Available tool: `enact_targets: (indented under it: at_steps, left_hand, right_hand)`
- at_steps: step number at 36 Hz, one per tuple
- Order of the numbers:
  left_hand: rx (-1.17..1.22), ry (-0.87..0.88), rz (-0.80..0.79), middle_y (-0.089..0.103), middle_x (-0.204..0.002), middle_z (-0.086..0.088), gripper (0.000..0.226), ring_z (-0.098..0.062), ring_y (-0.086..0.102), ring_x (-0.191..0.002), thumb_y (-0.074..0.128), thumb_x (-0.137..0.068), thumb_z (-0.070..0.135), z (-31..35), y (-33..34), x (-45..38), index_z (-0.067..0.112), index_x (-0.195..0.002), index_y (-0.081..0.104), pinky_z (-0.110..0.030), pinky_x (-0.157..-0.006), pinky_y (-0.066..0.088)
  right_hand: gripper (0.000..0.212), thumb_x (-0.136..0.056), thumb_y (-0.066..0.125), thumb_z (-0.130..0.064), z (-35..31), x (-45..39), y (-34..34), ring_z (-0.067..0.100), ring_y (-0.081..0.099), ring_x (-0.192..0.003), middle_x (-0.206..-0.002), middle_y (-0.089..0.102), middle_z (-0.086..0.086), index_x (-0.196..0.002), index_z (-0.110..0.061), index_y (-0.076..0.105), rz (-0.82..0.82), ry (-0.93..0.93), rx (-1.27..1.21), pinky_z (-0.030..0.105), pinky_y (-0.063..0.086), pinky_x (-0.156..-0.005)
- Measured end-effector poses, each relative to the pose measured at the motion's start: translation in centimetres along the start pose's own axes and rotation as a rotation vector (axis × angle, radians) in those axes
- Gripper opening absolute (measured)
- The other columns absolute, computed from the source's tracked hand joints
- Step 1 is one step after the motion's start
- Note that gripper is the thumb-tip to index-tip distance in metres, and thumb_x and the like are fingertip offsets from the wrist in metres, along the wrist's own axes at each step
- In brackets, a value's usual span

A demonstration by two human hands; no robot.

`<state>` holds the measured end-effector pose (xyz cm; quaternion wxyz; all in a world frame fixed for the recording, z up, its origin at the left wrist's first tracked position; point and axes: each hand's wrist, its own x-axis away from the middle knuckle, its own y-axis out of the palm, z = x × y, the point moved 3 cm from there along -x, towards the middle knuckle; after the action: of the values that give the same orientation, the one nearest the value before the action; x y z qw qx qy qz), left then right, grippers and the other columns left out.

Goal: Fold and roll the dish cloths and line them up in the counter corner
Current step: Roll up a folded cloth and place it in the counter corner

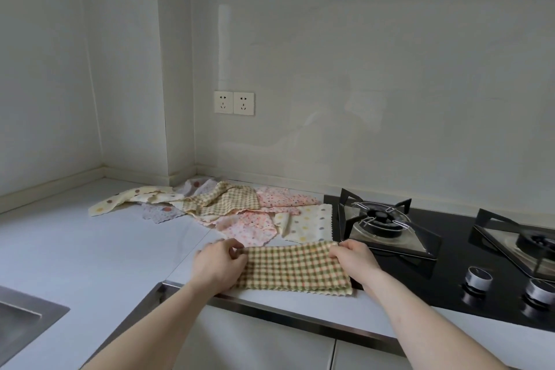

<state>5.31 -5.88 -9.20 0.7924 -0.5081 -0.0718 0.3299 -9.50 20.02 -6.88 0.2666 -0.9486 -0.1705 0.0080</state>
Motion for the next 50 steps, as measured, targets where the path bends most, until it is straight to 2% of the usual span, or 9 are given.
enact_targets:
  at_steps: [7, 22, 28, 33, 37, 40, 43, 46, 50]
  left_hand:
    - [0.089, -0.011, 0.02, 0.063, -0.08, 0.017, 0.018, -0.012, 0.06, -0.085, 0.06, -0.083, 0.046, -0.4, 0.0, 0.0, 0.032, -0.093, 0.065, -0.03, -0.084, 0.048]
    - [0.306, -0.077, 0.013, 0.069, -0.121, 0.01, 0.032, -0.018, 0.061, -0.113, 0.047, -0.091, 0.032, -0.6, -0.6, 0.3, 0.033, -0.116, 0.067, -0.032, -0.098, 0.047]
    - [0.355, -0.09, 0.003, 0.07, -0.121, 0.013, 0.042, -0.016, 0.061, -0.116, 0.041, -0.082, 0.034, -0.6, -1.0, 0.5, 0.033, -0.114, 0.069, -0.034, -0.099, 0.047]
    - [0.362, -0.089, 0.047, 0.07, -0.12, 0.011, 0.032, -0.016, 0.061, -0.115, 0.047, -0.091, 0.026, -0.7, -0.8, 0.2, 0.031, -0.113, 0.07, -0.03, -0.094, 0.047]
    - [0.355, -0.094, 0.057, 0.071, -0.117, 0.01, 0.03, -0.017, 0.062, -0.113, 0.046, -0.092, 0.03, -0.8, -0.8, 0.1, 0.032, -0.11, 0.07, -0.031, -0.092, 0.047]
    - [0.365, -0.102, 0.05, 0.072, -0.109, 0.011, 0.028, -0.017, 0.063, -0.106, 0.045, -0.091, 0.037, -0.8, -0.8, 0.1, 0.033, -0.103, 0.07, -0.033, -0.092, 0.049]
    - [0.369, -0.108, 0.04, 0.072, -0.101, 0.014, 0.03, -0.016, 0.064, -0.1, 0.046, -0.085, 0.045, -0.7, -0.8, 0.2, 0.034, -0.099, 0.069, -0.034, -0.089, 0.051]
    - [0.344, -0.103, 0.011, 0.072, -0.098, 0.017, 0.035, -0.013, 0.065, -0.098, 0.048, -0.078, 0.055, -0.5, -0.8, 0.2, 0.036, -0.1, 0.068, -0.031, -0.088, 0.052]
    - [0.282, -0.091, 0.001, 0.072, -0.098, 0.017, 0.035, -0.013, 0.066, -0.097, 0.052, -0.079, 0.058, -0.5, -0.7, 0.2, 0.037, -0.104, 0.067, -0.03, -0.089, 0.052]
  right_hand:
    - [0.029, -0.083, 0.073, -0.026, 0.3, -0.7, 0.3, 0.015, 0.062, -0.098, -0.107, 0.068, -0.002, -0.109, -0.019, 0.065, 0.034, 0.041, -0.116, 0.032, 0.046, -0.078]
    - [0.035, -0.079, 0.075, -0.021, -7.2, 0.3, 3.6, 0.017, 0.062, -0.096, -0.105, 0.063, -0.002, -0.108, -0.023, 0.057, -0.069, -0.159, 0.057, 0.03, 0.048, -0.073]
    - [0.029, -0.084, 0.068, -0.017, -9.2, 2.2, 7.8, 0.011, 0.061, -0.084, -0.1, 0.062, -0.001, -0.109, -0.023, 0.054, -0.127, -0.257, 0.146, 0.026, 0.05, -0.066]
    - [0.031, -0.085, 0.071, -0.023, -9.2, 3.0, 10.7, 0.003, 0.061, -0.083, -0.096, 0.066, -0.009, -0.112, -0.022, 0.055, -0.186, -0.283, 0.149, 0.018, 0.046, -0.063]
    - [0.03, -0.084, 0.07, -0.015, -8.7, 3.1, 11.6, 0.015, 0.071, -0.076, -0.099, 0.07, 0.001, -0.111, -0.018, 0.056, -0.274, -0.231, -0.012, 0.03, 0.062, -0.062]
    - [0.024, -0.089, 0.068, -0.02, -8.3, 2.6, 10.5, 0.014, 0.07, -0.067, -0.102, 0.067, -0.007, -0.11, -0.024, 0.056, -0.119, -0.304, -0.024, 0.024, 0.055, -0.055]
    - [0.023, -0.089, 0.067, -0.024, -7.0, 1.8, 9.0, 0.008, 0.065, -0.082, -0.103, 0.062, -0.014, -0.107, -0.03, 0.055, 0.094, -0.362, 0.078, 0.031, 0.057, -0.069]
    - [0.023, -0.091, 0.065, -0.03, -4.7, 1.1, 8.9, 0.011, 0.061, -0.096, -0.11, 0.058, -0.014, -0.107, -0.032, 0.049, 0.105, -0.331, 0.168, 0.037, 0.056, -0.083]
    - [0.023, -0.096, 0.058, -0.043, -2.7, 1.1, 9.9, 0.01, 0.062, -0.101, -0.112, 0.06, -0.015, -0.114, -0.038, 0.045, 0.121, -0.401, 0.305, 0.037, 0.056, -0.083]
